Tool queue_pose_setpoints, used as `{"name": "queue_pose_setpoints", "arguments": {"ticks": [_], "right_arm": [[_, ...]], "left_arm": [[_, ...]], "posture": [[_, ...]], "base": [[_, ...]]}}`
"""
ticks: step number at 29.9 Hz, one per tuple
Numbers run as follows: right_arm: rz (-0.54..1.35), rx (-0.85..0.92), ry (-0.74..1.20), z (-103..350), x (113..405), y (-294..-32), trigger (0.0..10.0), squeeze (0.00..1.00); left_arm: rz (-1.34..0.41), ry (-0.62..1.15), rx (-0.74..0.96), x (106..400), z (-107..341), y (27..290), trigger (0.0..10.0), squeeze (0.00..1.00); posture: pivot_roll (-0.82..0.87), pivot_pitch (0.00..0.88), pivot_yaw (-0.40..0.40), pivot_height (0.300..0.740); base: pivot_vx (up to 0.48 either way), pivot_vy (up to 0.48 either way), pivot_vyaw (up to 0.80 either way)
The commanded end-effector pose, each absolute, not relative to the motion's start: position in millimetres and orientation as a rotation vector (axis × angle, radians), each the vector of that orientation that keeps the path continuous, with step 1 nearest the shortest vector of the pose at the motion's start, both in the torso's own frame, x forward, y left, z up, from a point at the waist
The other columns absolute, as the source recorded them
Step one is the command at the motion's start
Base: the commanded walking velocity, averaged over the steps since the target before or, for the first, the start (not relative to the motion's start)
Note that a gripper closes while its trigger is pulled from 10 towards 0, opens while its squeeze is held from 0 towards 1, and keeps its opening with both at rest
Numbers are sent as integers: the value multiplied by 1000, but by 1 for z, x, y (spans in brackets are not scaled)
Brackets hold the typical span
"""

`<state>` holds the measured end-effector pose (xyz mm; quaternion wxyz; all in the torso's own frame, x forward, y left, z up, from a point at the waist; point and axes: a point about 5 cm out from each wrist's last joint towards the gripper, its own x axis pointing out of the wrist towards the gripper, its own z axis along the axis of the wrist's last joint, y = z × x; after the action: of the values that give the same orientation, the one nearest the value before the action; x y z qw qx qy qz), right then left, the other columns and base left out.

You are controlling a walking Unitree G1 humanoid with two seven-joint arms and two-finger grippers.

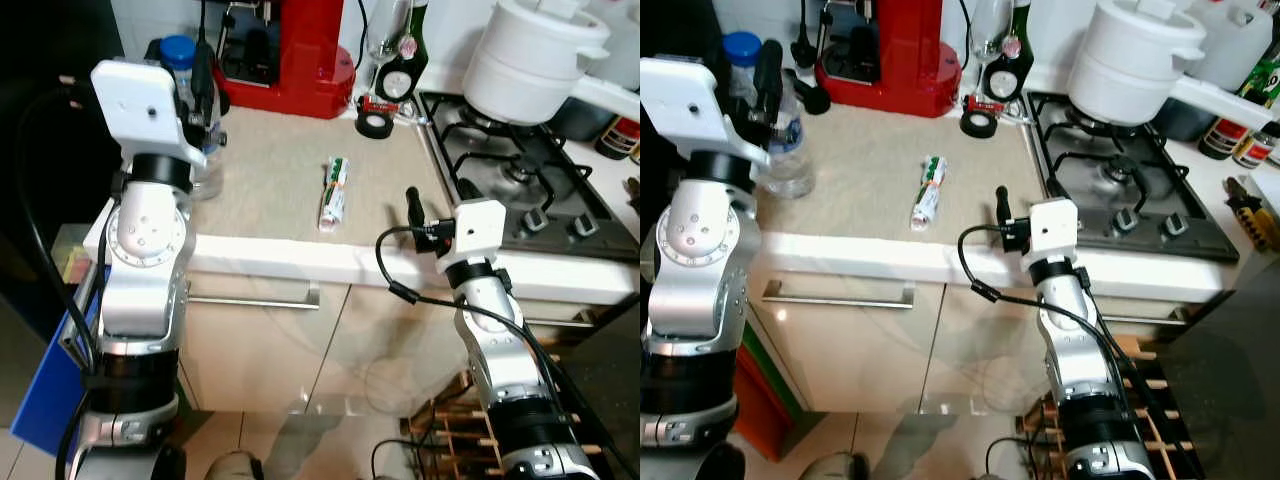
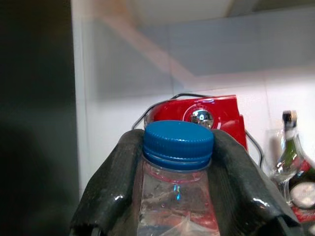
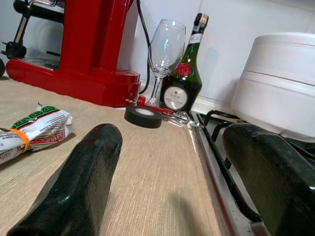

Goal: Restocking fridge

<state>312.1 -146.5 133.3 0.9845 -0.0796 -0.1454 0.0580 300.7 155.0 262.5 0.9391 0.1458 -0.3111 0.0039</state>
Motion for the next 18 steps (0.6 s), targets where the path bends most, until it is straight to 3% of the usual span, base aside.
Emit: {"name": "queue_pose_setpoints", "arguments": {"ticks": [1,3,5,9,18], "right_arm": [[104,-180,-300,135,313,-150,10000,0],[105,-181,-297,133,314,-149,10000,0],[103,-183,-291,131,314,-148,10000,0],[100,-175,-290,131,314,-148,10000,0],[103,-177,-295,131,312,-149,10000,0]], "left_arm": [[-13,-662,380,298,255,143,10000,0],[-40,-588,401,301,230,139,10000,0],[-63,-350,336,309,179,139,10000,0],[-54,-239,265,312,155,139,10000,0],[-25,-310,204,317,168,136,10000,0]], "posture": [[50,0,-87,740],[51,0,-88,740],[49,0,-88,740],[33,0,-88,740],[27,0,-87,740]], "base": [[0,0,0],[0,0,0],[0,0,0],[0,0,0],[0,0,0]]}}
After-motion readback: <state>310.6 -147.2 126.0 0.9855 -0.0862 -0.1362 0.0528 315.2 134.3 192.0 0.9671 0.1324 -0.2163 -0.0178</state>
